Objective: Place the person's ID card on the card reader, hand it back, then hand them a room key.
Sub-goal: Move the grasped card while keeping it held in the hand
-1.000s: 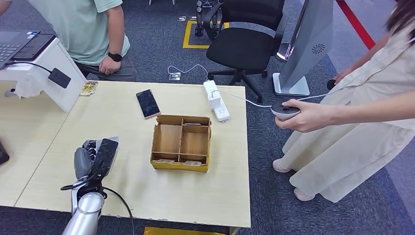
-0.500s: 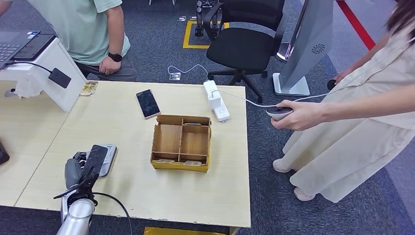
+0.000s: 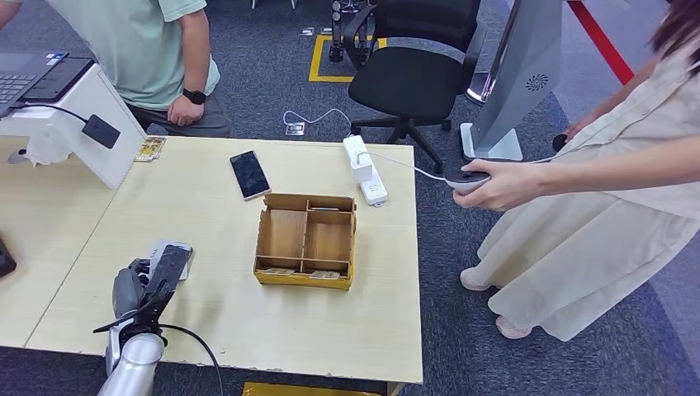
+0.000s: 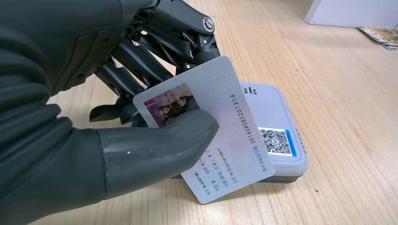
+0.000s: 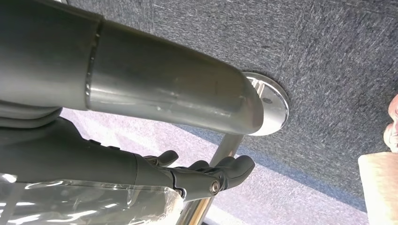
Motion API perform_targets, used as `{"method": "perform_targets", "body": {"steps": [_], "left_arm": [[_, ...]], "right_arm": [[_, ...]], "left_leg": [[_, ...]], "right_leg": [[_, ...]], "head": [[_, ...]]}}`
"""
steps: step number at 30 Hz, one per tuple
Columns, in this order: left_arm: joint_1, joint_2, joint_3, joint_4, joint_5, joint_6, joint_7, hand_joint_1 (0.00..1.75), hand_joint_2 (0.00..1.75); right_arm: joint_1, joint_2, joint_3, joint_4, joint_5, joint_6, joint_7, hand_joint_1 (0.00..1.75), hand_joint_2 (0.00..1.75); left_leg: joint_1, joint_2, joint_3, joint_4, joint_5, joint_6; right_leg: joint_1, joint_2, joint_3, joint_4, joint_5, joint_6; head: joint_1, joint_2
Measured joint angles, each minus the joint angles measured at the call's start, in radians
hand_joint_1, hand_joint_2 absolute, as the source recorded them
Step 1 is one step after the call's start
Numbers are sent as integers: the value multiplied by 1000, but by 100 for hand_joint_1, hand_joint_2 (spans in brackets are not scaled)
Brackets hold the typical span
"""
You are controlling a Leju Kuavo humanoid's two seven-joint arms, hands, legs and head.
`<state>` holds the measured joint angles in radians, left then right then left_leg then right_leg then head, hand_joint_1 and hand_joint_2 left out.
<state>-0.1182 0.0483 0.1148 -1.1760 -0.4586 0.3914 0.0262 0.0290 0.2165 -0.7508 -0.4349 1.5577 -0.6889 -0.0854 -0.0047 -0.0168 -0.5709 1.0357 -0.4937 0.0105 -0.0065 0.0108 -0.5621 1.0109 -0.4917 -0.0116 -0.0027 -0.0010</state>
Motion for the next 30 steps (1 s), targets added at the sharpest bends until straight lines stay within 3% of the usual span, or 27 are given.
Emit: {"method": "perform_targets", "body": {"steps": [19,30], "left_arm": [[-41,-19,10,28,48,7,-42,175,175],[-42,-28,9,-32,77,-5,-113,175,175]], "right_arm": [[-1,5,-8,-3,5,0,-4,0,0],[-2,7,-14,-4,6,0,-7,0,0]], "left_leg": [[0,0,0,0,1,0],[0,0,0,0,1,0]], "right_leg": [[0,0,0,0,0,0],[0,0,0,0,0,0]], "head": [[0,0],[0,0]]}}
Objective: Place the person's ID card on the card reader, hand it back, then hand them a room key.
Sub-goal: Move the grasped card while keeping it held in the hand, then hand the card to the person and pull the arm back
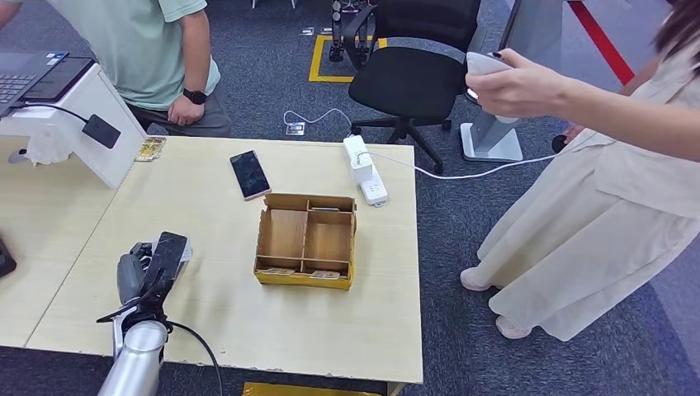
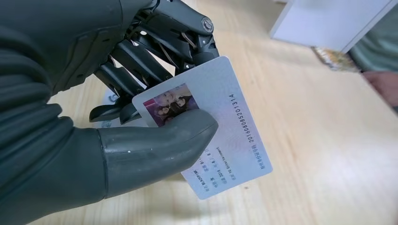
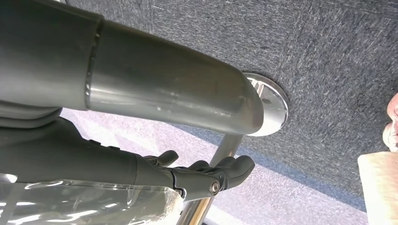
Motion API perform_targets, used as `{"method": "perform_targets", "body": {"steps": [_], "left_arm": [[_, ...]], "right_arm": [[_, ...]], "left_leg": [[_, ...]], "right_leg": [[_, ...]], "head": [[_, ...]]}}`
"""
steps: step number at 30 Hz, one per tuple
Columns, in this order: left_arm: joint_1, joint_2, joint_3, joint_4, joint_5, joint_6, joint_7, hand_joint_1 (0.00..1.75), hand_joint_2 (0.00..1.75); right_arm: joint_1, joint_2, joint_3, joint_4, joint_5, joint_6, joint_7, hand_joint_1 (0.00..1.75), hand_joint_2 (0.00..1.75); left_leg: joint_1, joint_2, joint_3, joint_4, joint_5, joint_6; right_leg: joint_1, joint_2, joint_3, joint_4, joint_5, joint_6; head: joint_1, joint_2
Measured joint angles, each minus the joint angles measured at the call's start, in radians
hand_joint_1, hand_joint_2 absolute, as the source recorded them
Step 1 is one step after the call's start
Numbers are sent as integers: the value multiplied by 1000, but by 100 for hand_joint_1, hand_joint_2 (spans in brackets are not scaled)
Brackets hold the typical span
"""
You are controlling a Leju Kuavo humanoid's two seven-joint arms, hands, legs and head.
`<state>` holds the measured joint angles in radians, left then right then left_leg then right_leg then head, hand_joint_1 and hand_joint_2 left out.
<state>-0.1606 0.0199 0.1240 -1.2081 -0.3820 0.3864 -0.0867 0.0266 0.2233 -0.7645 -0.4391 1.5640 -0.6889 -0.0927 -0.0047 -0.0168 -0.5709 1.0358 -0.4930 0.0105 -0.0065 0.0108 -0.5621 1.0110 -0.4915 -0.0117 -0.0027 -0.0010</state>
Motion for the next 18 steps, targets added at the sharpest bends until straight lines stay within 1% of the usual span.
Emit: {"method": "perform_targets", "body": {"steps": [4,8,18], "left_arm": [[-13,-7,-8,-52,-50,37,-47,175,175],[-54,-16,-33,-85,-117,91,-67,175,175],[-182,-45,-129,-77,-216,138,-61,175,175]], "right_arm": [[-3,1,0,0,3,0,-1,0,0],[-10,1,5,1,5,0,4,0,0],[-29,1,44,13,5,0,23,0,0]], "left_leg": [[0,0,0,0,0,0],[0,0,0,0,0,0],[0,0,0,0,2,0]], "right_leg": [[0,0,0,0,0,0],[0,0,0,0,1,0],[0,0,0,0,2,-1]], "head": [[0,0],[0,0],[0,0]]}}
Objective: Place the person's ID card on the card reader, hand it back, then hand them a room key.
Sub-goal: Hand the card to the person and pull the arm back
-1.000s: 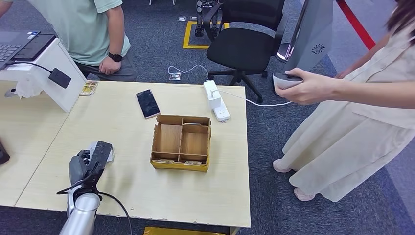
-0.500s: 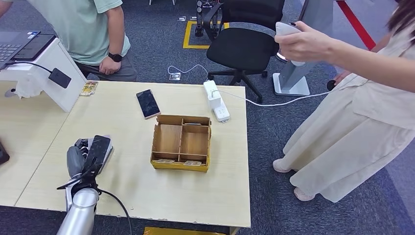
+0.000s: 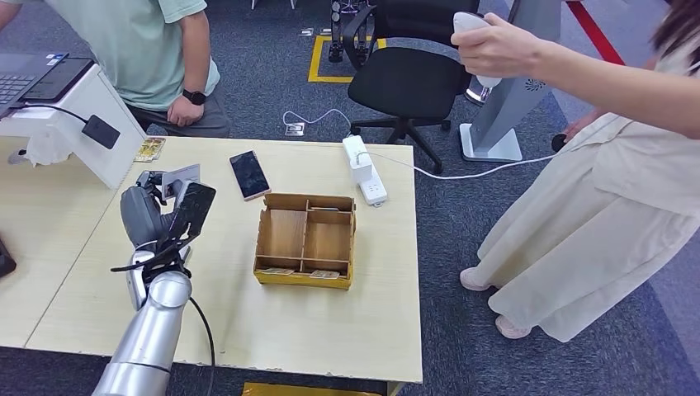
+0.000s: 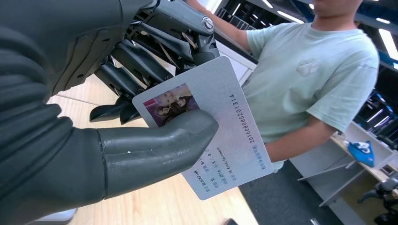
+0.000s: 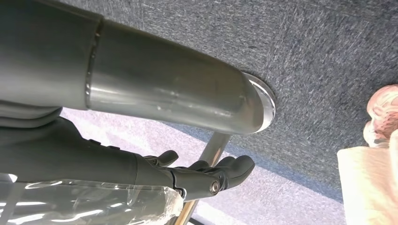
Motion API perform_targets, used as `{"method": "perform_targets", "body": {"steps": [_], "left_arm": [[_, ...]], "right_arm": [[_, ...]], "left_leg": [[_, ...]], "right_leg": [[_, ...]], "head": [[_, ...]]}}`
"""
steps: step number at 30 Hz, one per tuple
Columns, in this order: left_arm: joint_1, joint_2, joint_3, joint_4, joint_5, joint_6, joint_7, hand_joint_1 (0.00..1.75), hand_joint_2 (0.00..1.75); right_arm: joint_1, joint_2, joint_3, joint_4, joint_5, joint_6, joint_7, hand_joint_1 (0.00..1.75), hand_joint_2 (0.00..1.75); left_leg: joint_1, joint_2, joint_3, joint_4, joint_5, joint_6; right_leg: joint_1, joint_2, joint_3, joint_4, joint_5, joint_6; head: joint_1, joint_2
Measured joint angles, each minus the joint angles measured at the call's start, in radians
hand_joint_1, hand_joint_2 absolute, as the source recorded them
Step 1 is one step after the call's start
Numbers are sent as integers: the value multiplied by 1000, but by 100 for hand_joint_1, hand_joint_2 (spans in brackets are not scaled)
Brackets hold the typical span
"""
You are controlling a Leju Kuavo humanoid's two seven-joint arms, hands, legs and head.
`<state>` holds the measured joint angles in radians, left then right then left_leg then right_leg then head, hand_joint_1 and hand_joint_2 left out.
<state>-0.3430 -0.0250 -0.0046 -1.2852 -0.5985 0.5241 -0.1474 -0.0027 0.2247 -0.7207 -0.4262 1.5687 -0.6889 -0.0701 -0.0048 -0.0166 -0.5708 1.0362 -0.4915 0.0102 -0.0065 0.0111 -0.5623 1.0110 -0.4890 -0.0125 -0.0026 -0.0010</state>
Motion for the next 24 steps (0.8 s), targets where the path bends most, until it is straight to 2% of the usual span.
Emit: {"method": "perform_targets", "body": {"steps": [9,24], "left_arm": [[-32,-10,-22,29,-9,12,10,175,175],[-101,-20,-47,89,-2,85,4,175,175]], "right_arm": [[-3,0,19,4,-1,0,5,0,0],[-3,0,46,11,-9,0,15,0,0]], "left_leg": [[0,0,0,0,0,0],[0,0,0,0,0,0]], "right_leg": [[0,0,0,0,0,0],[0,0,0,0,1,1]], "head": [[0,0],[0,0]]}}
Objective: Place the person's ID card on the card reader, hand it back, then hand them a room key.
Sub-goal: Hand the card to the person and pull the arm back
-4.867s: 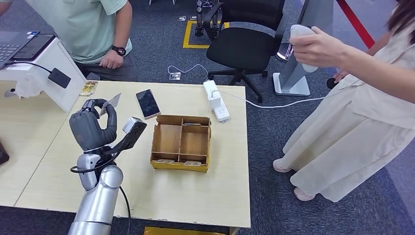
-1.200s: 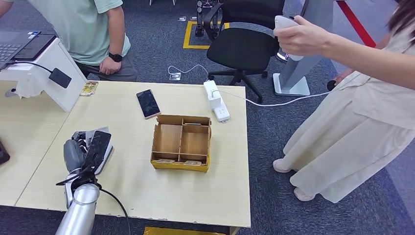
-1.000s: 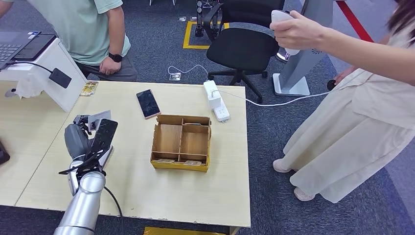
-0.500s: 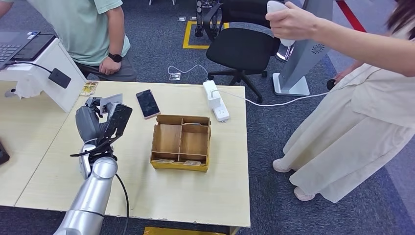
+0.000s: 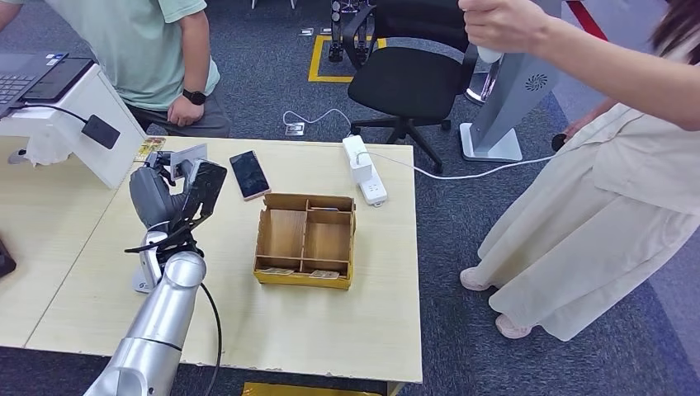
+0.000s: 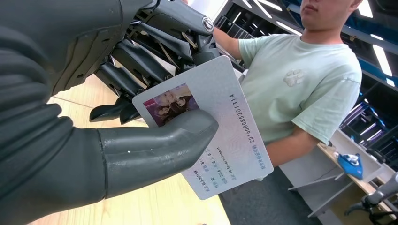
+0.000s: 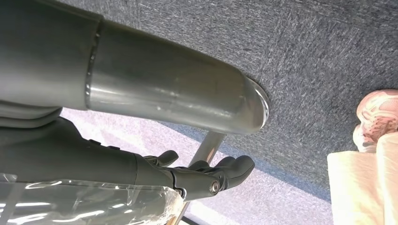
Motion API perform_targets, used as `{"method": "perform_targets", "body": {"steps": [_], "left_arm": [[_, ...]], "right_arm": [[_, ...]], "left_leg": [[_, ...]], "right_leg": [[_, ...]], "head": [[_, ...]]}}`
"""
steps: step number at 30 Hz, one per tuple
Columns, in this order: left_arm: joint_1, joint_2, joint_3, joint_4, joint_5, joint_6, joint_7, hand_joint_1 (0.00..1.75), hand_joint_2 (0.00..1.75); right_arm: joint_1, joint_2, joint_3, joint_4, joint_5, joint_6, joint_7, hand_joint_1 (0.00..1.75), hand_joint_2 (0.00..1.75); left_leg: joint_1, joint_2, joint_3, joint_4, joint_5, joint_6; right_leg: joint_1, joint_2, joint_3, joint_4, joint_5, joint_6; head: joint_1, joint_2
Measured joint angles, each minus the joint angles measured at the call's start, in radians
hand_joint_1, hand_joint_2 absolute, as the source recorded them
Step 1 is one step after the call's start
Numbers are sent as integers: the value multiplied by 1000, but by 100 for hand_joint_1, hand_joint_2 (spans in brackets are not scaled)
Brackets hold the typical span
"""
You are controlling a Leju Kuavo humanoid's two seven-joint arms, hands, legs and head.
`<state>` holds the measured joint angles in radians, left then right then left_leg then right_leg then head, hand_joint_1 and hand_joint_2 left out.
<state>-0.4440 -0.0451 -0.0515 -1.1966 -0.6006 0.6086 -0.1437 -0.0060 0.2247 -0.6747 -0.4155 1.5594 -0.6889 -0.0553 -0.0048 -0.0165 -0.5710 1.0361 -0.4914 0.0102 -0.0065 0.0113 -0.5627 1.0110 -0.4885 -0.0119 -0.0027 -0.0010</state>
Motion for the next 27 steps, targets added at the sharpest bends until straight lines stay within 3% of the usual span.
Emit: {"method": "perform_targets", "body": {"steps": [9,27], "left_arm": [[-10,3,-12,-3,-34,9,-47,175,175],[-58,-28,-220,-52,-167,-111,-20,175,175]], "right_arm": [[2,0,9,4,-1,0,3,0,0],[-10,-1,38,19,-3,0,5,0,0]], "left_leg": [[0,0,0,0,0,0],[0,0,0,0,0,0]], "right_leg": [[0,0,0,0,0,0],[0,0,0,0,1,0]], "head": [[0,0],[0,0]]}}
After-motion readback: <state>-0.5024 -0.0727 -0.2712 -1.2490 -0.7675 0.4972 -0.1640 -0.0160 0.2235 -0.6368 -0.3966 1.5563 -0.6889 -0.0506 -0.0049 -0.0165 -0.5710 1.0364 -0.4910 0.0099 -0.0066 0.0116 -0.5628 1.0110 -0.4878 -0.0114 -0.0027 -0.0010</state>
